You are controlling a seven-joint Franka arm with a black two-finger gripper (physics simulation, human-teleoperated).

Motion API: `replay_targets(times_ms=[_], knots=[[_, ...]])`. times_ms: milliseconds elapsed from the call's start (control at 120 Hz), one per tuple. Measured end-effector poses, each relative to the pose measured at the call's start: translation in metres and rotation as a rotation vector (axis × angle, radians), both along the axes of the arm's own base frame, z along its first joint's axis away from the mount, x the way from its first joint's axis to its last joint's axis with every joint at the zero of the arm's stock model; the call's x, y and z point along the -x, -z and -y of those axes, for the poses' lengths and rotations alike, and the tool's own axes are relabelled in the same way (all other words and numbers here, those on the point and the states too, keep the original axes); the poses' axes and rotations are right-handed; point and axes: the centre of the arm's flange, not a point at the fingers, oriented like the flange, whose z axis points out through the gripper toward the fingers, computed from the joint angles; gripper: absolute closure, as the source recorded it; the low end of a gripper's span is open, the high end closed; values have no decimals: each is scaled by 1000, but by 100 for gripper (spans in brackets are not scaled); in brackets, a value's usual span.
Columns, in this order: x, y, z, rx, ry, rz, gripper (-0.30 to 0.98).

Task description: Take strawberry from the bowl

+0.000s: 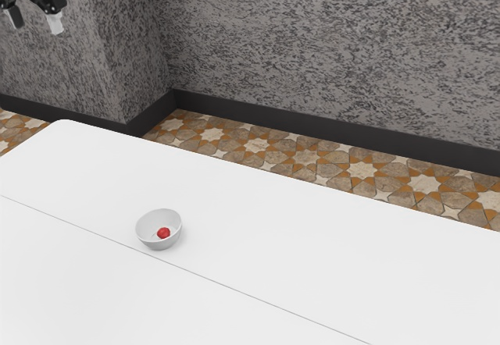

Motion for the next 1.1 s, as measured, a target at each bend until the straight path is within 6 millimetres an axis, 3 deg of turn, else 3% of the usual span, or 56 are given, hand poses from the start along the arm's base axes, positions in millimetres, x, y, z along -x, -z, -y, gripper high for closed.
replay_targets(times_ms=[75,158,208,233,283,325,358,408,492,592,642,717,767,858,1100], knots=[[-15,9,32,10,67,-21,0],[-49,39,89,19,192,-67,0],[-55,53,110,-14,223,-82,0],[-53,72,115,-37,222,-110,0],[-55,144,126,-83,235,-171,0],[-54,189,137,-103,250,-199,0],[-52,208,146,-109,257,-209,0],[-52,219,152,-111,254,-191,0],[-59,237,136,-103,205,-173,0],[-70,291,96,-72,129,-206,0],[-76,314,67,-54,78,-214,0],[-77,341,9,-28,-24,-213,0],[-78,354,-11,-17,-58,-207,0],[-87,384,-17,17,-76,-200,0],[-112,445,7,153,-115,-167,0]])
